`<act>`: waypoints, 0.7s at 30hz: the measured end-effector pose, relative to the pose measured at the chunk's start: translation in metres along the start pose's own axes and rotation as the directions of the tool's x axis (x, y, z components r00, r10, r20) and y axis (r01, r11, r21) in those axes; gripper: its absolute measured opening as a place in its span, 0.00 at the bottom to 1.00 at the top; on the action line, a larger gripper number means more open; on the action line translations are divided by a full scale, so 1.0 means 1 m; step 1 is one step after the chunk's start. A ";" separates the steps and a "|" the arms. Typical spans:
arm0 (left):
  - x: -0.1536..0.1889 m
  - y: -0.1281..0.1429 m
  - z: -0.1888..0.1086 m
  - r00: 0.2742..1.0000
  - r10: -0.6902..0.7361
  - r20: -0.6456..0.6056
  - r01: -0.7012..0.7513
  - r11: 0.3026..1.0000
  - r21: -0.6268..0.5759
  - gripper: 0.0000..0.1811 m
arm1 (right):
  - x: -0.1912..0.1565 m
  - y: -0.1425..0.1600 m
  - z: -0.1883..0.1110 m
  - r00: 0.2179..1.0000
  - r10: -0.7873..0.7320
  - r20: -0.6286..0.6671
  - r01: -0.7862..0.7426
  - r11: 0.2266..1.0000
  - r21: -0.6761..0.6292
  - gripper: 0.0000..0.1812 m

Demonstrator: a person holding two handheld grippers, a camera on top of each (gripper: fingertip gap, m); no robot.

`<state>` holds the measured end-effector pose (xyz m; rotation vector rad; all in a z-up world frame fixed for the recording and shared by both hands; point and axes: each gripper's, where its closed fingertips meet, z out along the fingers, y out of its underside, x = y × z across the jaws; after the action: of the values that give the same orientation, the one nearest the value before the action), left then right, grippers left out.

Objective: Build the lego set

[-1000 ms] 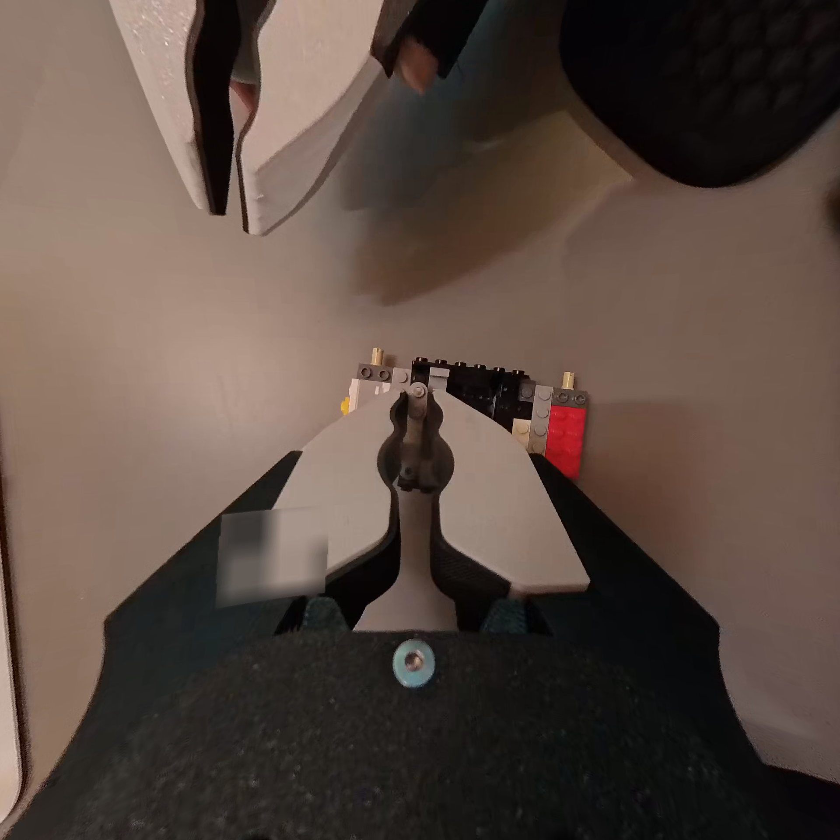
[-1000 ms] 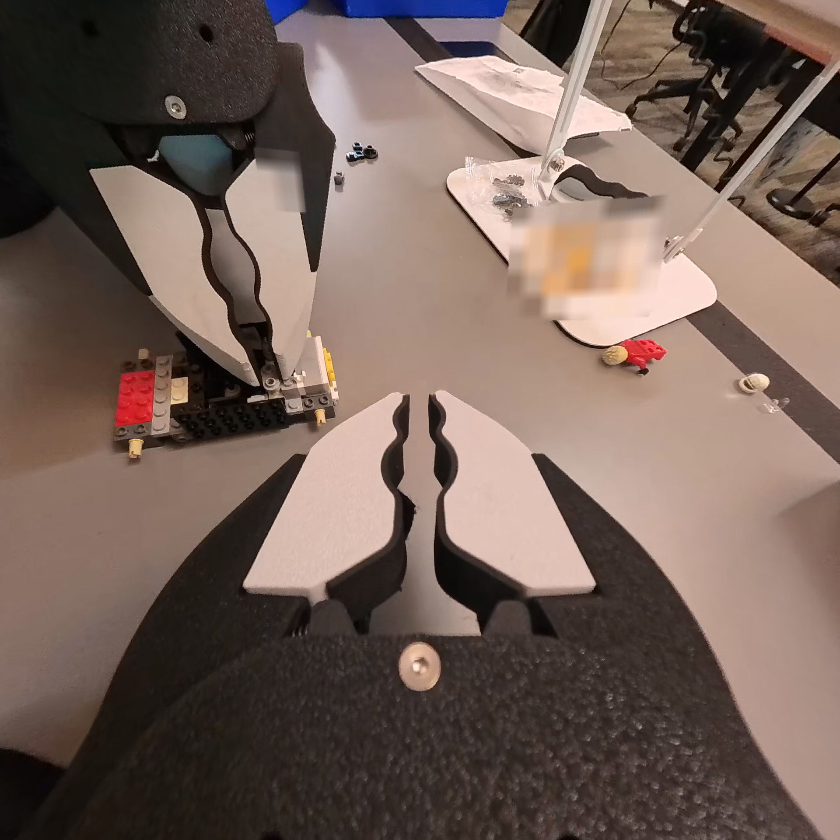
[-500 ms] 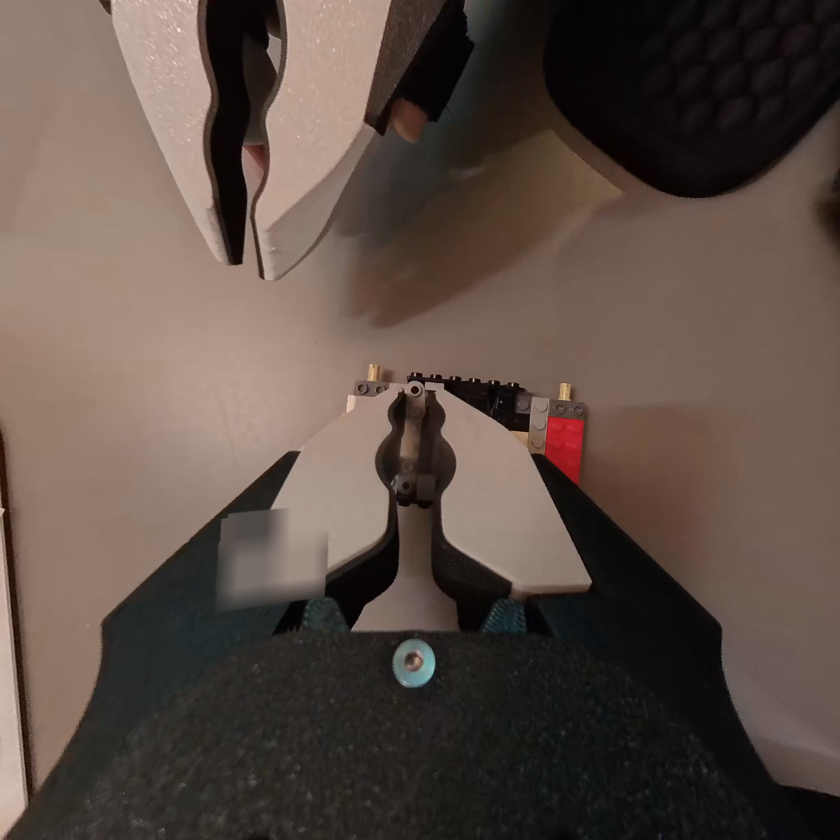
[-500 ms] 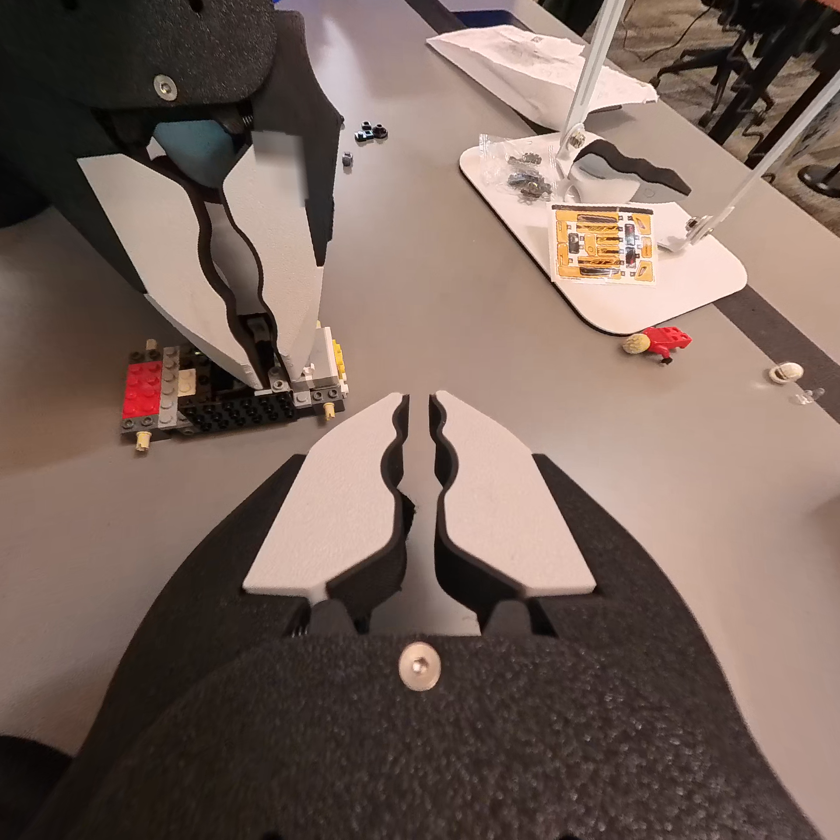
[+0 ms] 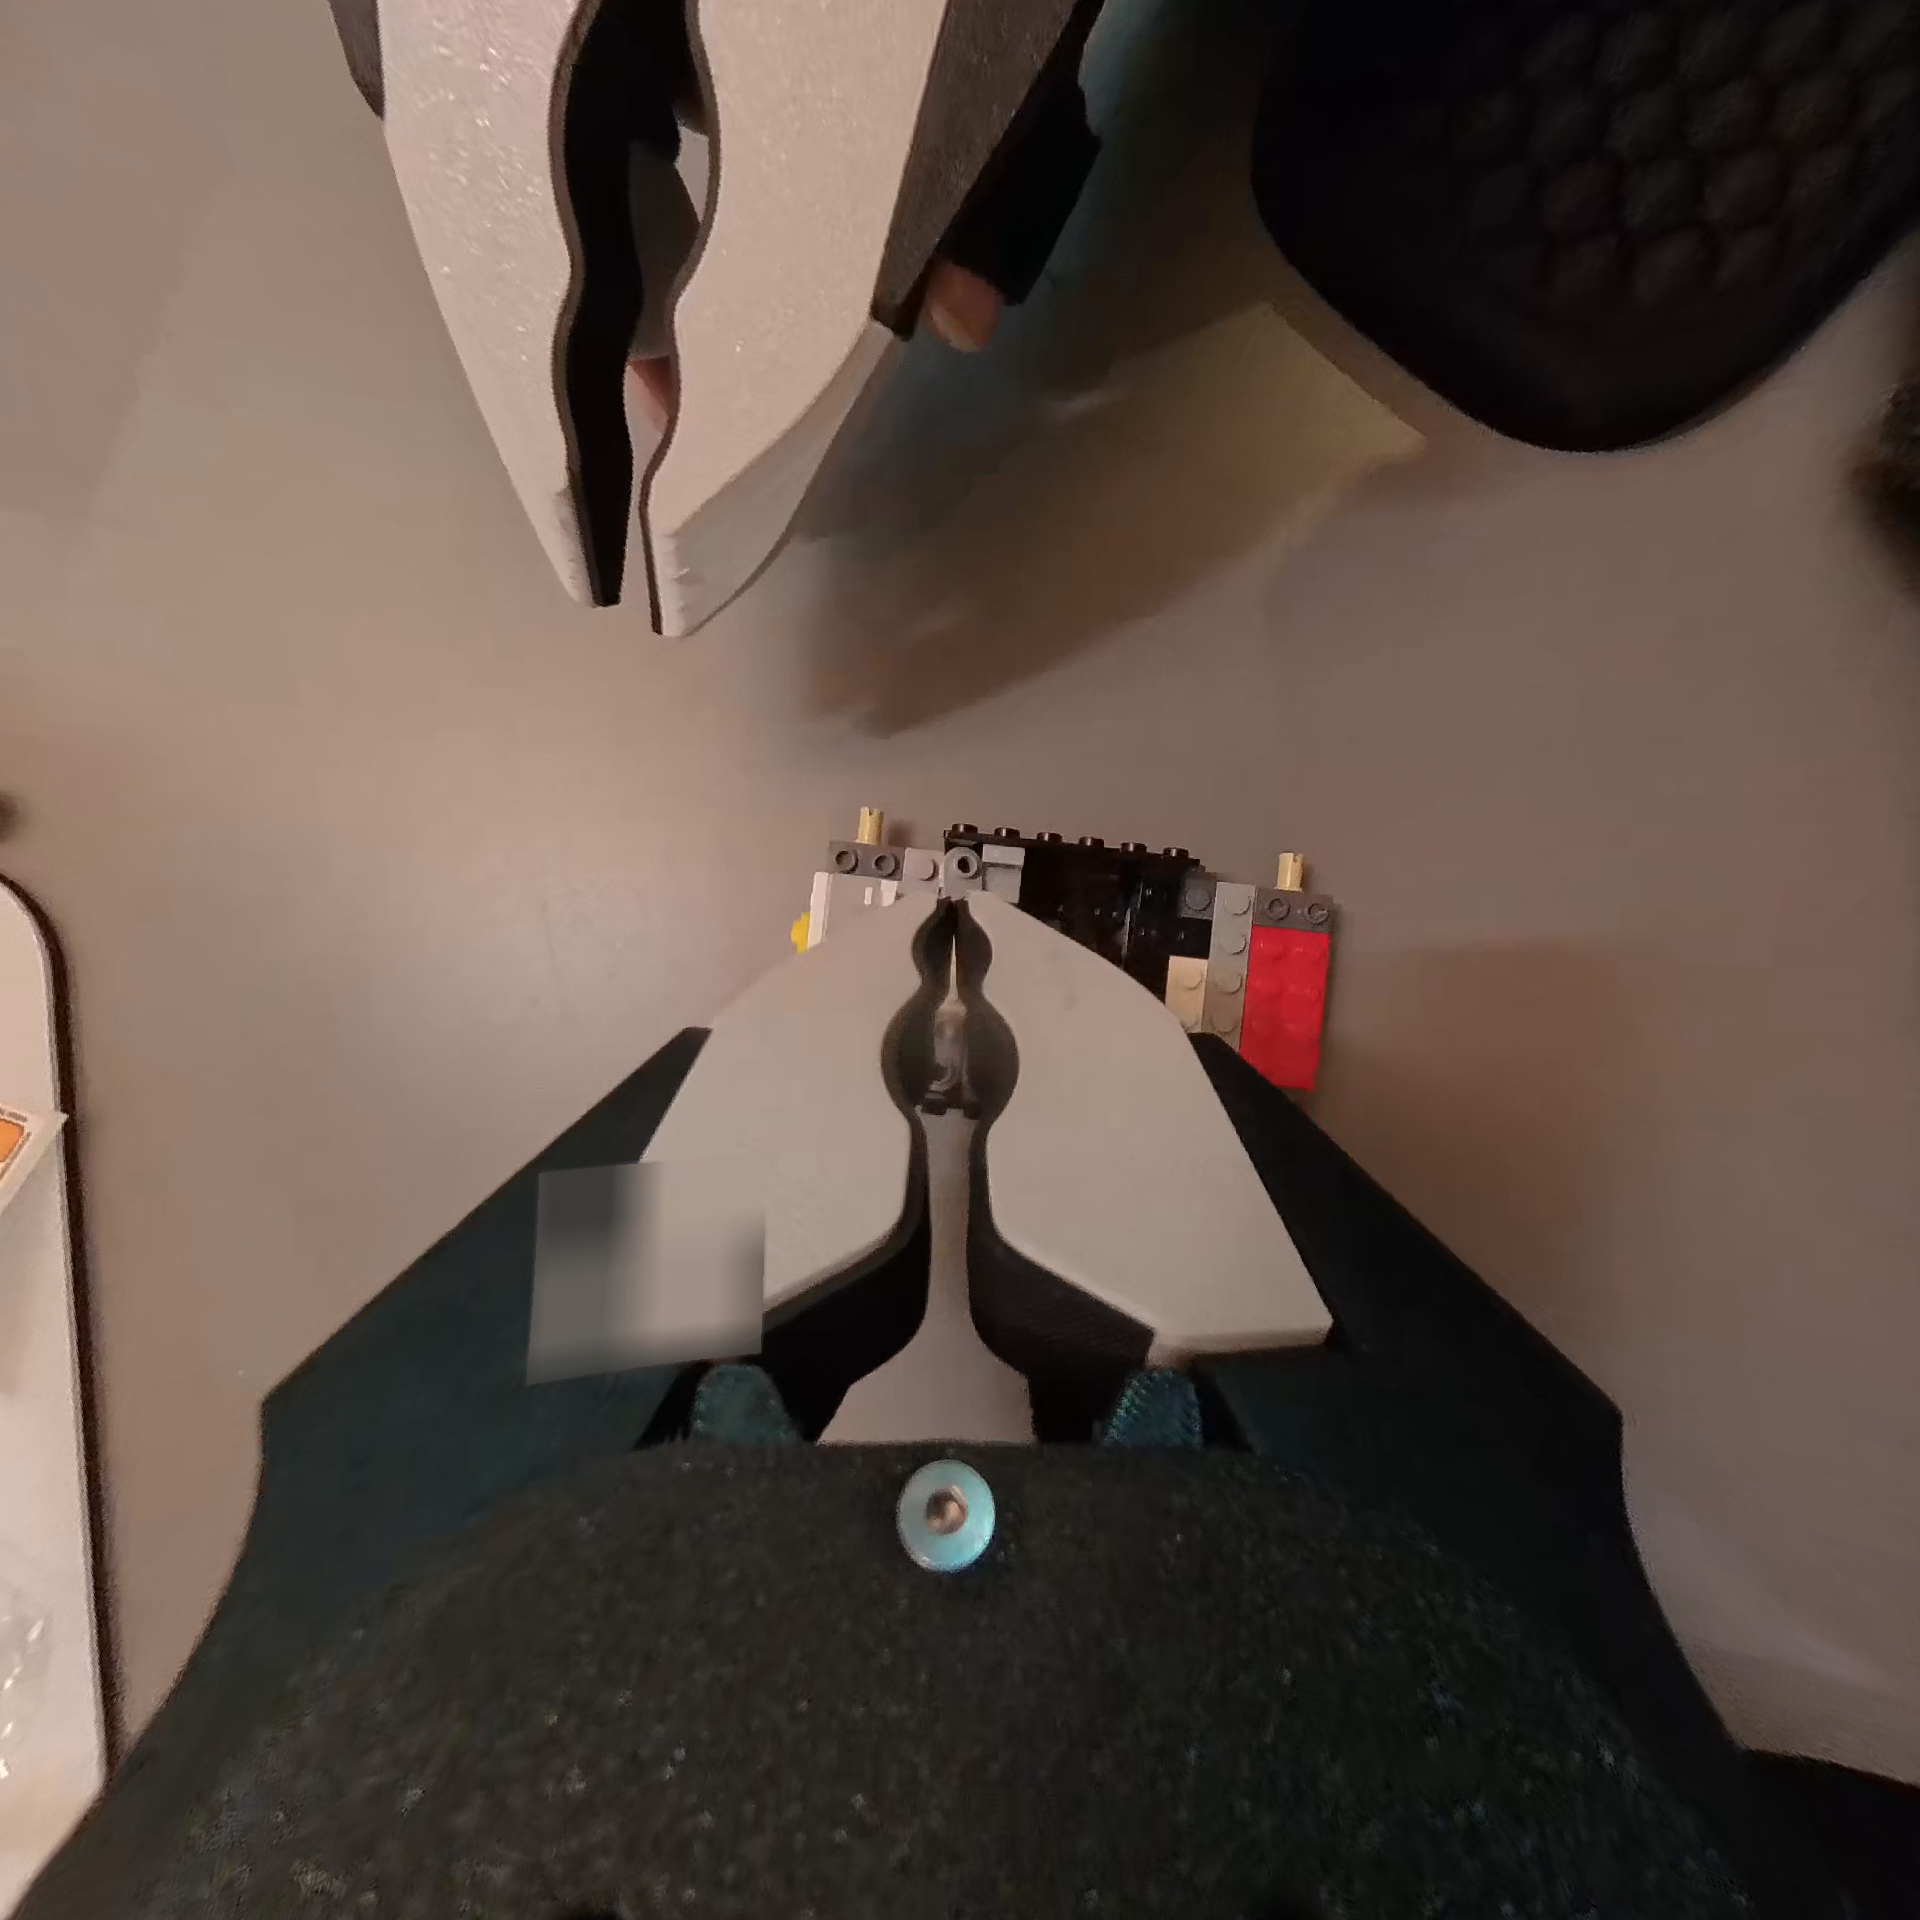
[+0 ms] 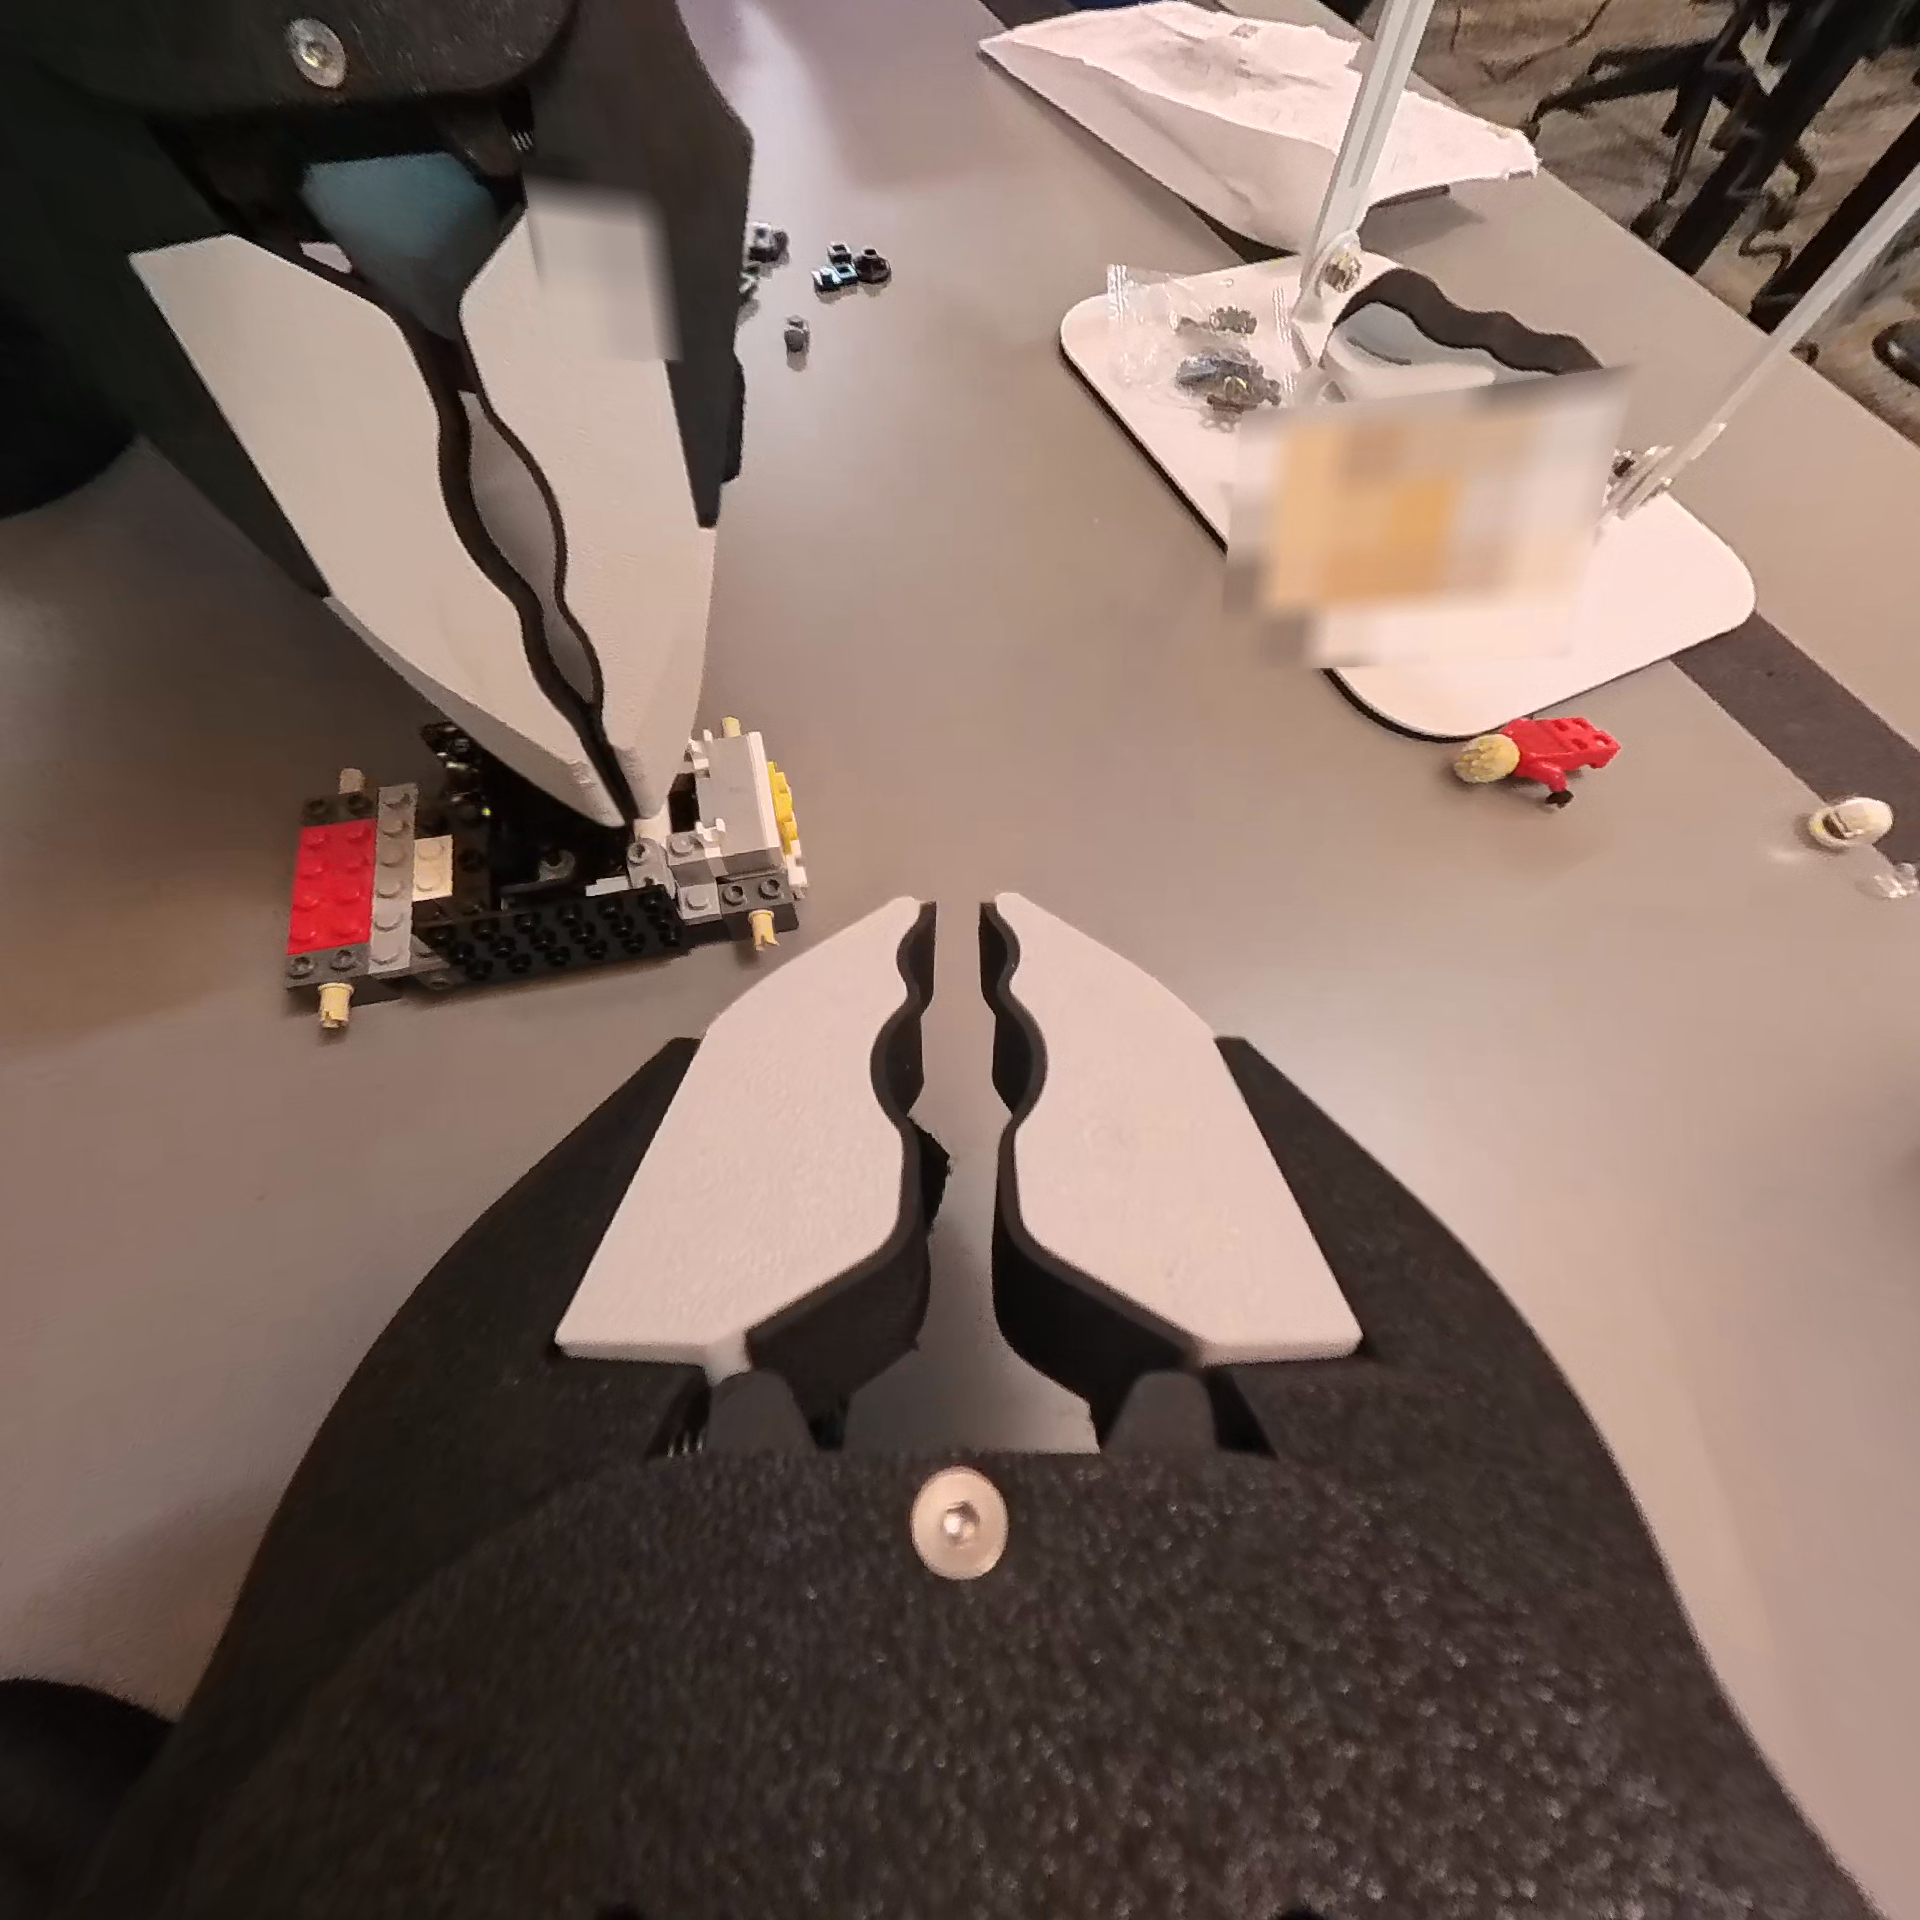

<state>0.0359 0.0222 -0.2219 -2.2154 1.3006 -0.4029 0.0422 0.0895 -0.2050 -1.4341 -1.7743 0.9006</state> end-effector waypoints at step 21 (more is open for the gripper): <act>-0.010 -0.006 -0.006 0.998 0.037 0.052 -0.039 0.999 0.026 0.03 | -0.005 0.003 0.005 0.999 0.021 0.036 -0.021 1.000 -0.004 0.04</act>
<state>0.0327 0.0316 -0.2133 -2.1611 1.3005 -0.3453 0.0408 0.0845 -0.2108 -1.4500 -1.7911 0.9408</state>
